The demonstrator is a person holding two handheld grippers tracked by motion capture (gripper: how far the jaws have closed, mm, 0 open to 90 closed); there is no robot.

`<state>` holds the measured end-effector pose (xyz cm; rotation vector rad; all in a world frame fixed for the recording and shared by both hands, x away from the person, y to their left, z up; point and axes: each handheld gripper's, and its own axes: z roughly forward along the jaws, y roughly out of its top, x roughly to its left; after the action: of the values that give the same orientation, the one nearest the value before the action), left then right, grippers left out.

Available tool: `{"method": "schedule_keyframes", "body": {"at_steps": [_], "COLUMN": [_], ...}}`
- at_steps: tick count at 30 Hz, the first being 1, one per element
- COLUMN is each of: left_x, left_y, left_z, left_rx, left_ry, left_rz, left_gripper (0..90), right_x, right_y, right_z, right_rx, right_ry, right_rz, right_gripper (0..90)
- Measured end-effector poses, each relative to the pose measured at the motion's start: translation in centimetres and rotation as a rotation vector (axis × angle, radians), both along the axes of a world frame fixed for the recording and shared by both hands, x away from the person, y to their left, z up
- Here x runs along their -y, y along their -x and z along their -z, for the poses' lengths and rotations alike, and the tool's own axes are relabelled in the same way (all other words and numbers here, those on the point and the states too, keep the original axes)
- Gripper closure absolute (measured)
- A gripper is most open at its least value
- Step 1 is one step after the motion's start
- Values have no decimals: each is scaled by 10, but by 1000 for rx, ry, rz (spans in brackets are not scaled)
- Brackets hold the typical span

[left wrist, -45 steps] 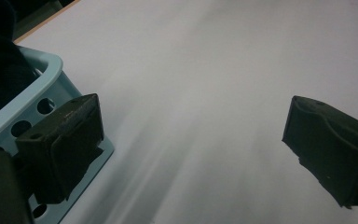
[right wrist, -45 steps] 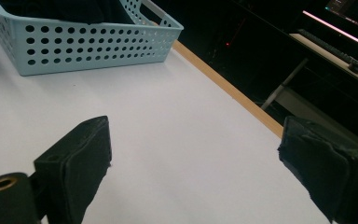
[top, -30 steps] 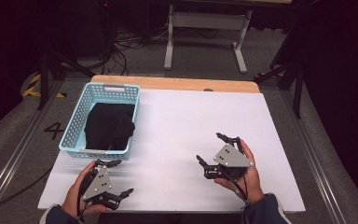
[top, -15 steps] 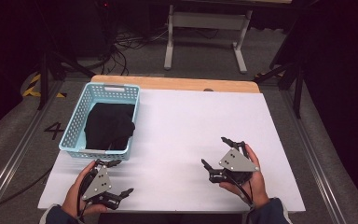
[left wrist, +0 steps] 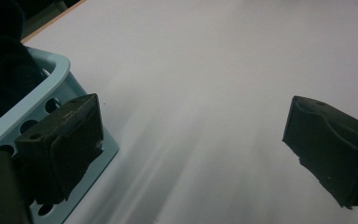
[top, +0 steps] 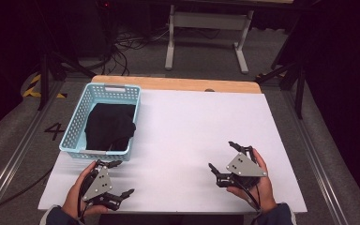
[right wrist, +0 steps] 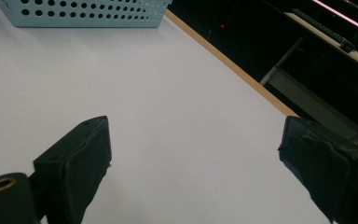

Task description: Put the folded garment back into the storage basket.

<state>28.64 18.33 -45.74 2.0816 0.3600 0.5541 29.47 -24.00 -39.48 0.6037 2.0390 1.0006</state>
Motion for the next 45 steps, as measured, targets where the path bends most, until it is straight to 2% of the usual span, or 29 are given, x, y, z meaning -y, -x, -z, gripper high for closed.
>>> {"method": "schedule_keyframes", "body": {"at_steps": [12,28,45], "left_x": [0,0,-1], "left_y": [0,0,-1], "left_z": [0,0,0], "left_rx": [0,-1,-5], "left_ry": [1,3,8], "left_rz": [-1,1,-3], "left_gripper": [57,57,57], "right_x": [6,17,37], "right_y": [6,11,17], "right_z": [9,25,41], "right_rx": [-5,-11,-38], "right_ry": [13,6,-41], "right_rz": [3,-4,18], "right_gripper": [95,93,91]}}
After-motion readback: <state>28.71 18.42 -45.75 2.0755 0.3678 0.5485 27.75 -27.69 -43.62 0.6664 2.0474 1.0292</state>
